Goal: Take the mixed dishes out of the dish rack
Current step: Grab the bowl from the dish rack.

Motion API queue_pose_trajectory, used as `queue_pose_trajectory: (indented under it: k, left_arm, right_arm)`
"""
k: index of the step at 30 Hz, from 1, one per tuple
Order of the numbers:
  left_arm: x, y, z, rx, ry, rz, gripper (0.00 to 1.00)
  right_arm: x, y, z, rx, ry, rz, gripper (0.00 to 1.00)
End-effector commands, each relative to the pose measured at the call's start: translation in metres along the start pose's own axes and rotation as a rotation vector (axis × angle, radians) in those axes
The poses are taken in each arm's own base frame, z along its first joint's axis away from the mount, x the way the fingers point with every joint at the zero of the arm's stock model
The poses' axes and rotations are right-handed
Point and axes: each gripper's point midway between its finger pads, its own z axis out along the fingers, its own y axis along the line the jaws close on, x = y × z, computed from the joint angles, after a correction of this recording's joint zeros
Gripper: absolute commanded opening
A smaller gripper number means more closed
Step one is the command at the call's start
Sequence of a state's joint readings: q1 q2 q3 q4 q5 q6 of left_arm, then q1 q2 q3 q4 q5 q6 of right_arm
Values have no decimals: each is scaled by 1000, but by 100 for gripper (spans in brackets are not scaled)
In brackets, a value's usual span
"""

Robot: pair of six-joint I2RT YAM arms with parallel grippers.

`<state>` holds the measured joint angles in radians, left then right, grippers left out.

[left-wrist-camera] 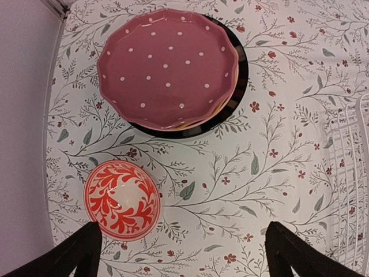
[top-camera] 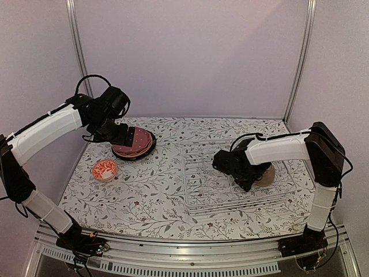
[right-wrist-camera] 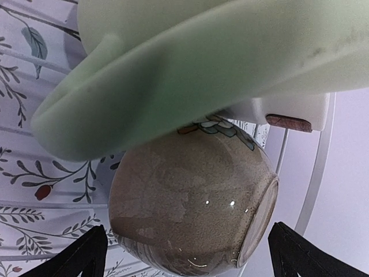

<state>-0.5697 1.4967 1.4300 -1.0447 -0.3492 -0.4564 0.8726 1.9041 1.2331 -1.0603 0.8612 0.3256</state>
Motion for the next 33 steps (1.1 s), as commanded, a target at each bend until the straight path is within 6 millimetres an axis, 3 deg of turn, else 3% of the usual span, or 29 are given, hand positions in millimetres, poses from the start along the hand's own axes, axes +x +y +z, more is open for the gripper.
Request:
queue_pose_trajectory:
  k: [1, 12, 24, 33]
  left_arm:
    - [-5, -4, -13, 33, -31, -2, 100]
    - [-7, -4, -17, 43, -43, -9, 100]
    - [-8, -11, -15, 68, -41, -14, 100]
    - [-9, -11, -17, 78, -48, -17, 100]
  right_arm:
    - [-2, 2, 3, 45, 5, -7, 99]
    - [-3, -10, 4, 138, -11, -12, 99]
    - [-13, -49, -28, 234, -90, 15, 96]
    - [-5, -63, -31, 298, -95, 10, 82]
